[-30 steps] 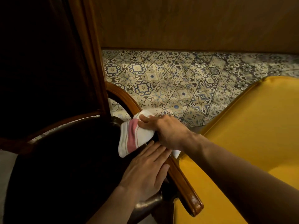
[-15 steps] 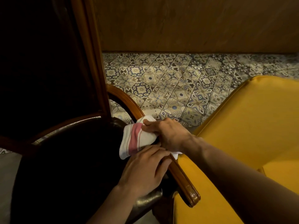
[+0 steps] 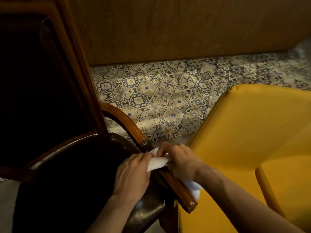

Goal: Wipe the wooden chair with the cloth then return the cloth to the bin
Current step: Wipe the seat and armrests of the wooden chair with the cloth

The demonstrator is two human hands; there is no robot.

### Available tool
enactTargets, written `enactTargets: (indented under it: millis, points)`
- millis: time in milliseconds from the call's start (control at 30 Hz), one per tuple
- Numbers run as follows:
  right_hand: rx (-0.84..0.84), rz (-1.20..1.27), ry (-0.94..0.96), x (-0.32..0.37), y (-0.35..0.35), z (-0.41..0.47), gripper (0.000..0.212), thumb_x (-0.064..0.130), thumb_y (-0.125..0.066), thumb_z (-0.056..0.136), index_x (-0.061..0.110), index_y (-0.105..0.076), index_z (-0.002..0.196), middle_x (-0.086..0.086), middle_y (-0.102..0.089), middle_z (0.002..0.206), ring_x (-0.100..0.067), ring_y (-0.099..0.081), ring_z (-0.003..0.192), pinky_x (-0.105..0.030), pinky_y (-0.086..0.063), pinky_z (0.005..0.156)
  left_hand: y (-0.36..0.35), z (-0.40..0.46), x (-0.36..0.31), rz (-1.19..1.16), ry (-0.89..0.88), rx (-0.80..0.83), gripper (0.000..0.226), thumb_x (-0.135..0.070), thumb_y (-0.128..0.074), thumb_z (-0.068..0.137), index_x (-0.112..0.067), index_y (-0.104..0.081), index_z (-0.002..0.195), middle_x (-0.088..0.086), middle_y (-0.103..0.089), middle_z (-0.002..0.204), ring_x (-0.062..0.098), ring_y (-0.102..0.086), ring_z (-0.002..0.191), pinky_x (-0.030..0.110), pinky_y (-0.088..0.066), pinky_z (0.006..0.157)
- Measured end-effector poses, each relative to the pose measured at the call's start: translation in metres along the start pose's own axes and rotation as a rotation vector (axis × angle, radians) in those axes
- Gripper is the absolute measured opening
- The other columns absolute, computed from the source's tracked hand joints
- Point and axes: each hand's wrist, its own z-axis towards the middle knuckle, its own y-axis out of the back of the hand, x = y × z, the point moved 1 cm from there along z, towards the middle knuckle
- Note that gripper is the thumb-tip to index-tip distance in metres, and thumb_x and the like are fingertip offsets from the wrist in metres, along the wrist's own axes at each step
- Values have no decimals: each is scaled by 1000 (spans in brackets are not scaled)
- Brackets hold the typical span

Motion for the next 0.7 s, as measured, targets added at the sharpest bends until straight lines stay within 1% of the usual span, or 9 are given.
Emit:
enactTargets:
  millis: [100,167,233,333,433,467,533,600,700]
  points:
    - [-76,133,-35,-9,-5,-30,43,13,-68,74,31,-50,108,6,-58,108,-21,-57,94,-39,-49,78,11,-3,-14,17,-46,28,42,-28,-68,89,-38,-52,126,-12,-67,120,11,-61,113,28,-48,91]
    - [-112,180,-57,-11,-12,-53,44,23,-70,77,28,-51,116,5,-56,113,-22,-59,94,-39,-49,77,21,-5,-23,16,-61,45,41,-26,-68,89,-38,-52,125,-12,-68,119,12,-62,112,28,-47,89]
    - [-168,196,-101,-14,-19,-74,38,39,-63,81,31,-56,117,6,-61,112,-23,-62,92,-39,-49,73,33,-7,-28,23,-73,52,44,-24,-69,88,-37,-53,127,-12,-69,119,11,-62,112,27,-48,89]
    - [-258,174,-176,-15,-16,-98,21,34,-56,85,36,-62,105,10,-66,97,-21,-63,87,-43,-50,71,52,-10,-29,37,-99,50,49,-25,-72,87,-38,-53,131,-13,-69,120,9,-62,112,26,-48,91]
    - [-311,119,-184,-4,4,-110,36,49,-40,84,38,-64,109,10,-65,95,-21,-64,84,-43,-50,67,76,-13,-32,58,-119,48,50,-25,-71,88,-40,-52,132,-16,-68,118,8,-61,112,28,-50,93]
    - [-330,79,-176,0,14,-114,36,48,-41,86,38,-63,112,10,-65,96,-21,-64,84,-43,-50,66,85,-15,-35,63,-126,43,50,-25,-71,88,-40,-52,132,-16,-69,118,8,-62,112,29,-51,92]
    - [-374,-1,-174,9,36,-121,27,30,-53,89,37,-62,113,8,-65,98,-24,-63,84,-41,-49,62,106,-17,-40,85,-138,36,49,-25,-70,88,-40,-53,132,-16,-70,116,9,-64,110,31,-52,90]
    - [-405,-68,-193,20,59,-130,27,17,-55,88,33,-62,109,5,-64,98,-28,-63,83,-41,-48,59,128,-19,-45,101,-154,16,44,-25,-70,89,-39,-57,129,-15,-71,111,11,-66,105,32,-53,84]
    - [-447,-122,-193,40,92,-147,28,14,-54,88,31,-63,108,4,-64,99,-29,-64,83,-40,-48,59,167,-21,-58,133,-192,-18,35,-26,-68,90,-36,-62,123,-12,-73,104,15,-69,96,34,-54,77]
